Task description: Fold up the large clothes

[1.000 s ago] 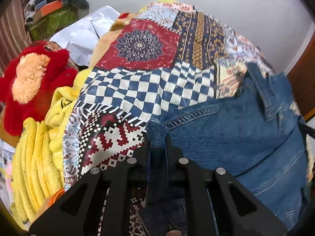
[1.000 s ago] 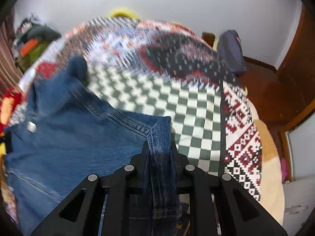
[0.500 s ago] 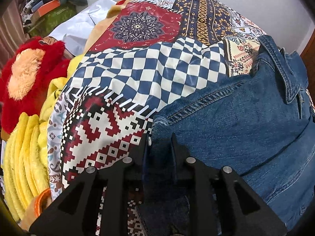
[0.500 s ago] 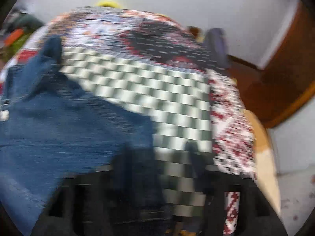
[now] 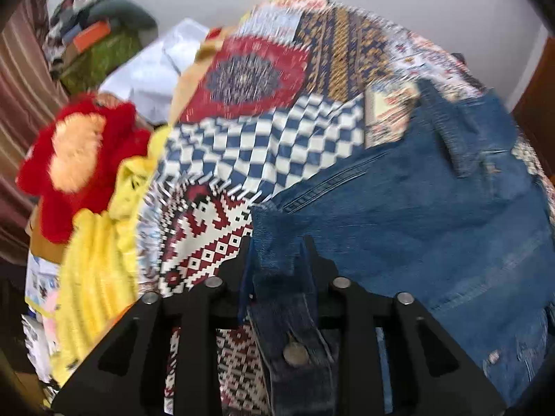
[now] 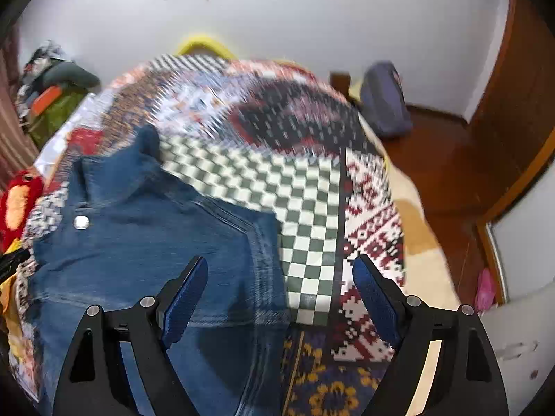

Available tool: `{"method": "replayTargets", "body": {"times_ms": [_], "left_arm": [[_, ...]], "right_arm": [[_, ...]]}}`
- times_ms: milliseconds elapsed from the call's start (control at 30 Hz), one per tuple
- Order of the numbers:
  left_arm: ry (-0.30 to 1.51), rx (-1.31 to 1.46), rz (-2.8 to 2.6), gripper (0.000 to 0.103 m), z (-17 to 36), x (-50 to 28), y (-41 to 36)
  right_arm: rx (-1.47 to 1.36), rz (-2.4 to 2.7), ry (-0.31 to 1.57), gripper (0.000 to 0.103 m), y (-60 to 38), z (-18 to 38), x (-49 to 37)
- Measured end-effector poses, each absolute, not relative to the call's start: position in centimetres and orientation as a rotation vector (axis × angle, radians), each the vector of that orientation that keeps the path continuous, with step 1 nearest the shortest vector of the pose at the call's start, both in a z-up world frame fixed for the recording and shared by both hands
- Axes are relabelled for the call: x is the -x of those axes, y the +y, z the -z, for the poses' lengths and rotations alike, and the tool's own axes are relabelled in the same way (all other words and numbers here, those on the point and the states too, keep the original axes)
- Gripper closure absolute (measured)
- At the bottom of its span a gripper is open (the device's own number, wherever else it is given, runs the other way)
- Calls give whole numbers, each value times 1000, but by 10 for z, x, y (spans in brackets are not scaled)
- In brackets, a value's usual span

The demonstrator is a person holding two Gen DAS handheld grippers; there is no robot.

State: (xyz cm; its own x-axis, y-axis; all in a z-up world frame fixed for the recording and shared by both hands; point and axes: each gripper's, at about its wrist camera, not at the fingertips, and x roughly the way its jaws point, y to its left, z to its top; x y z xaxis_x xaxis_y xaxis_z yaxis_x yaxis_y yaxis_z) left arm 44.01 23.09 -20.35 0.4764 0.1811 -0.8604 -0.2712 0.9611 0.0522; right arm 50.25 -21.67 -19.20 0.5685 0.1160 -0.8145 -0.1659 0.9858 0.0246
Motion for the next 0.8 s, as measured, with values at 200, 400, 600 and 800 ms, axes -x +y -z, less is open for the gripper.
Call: {"method": "replayTargets", "body": {"times_ms": [200,400,600,800], "left_arm": [[919,51,-222,43,142,-399,201],[821,58,-182,20,97,-348,181],[787,80,-166,4,84,-297,169],[861,82,-148,4,113,-243,166]], "right_arm": [[93,-207,843,19,-207,131,-448],[104,-248,812,14,-203,90,-384],[76,-300,821,11,-208,76,-321],[90,-294,851,11,-220,90,-263]]}}
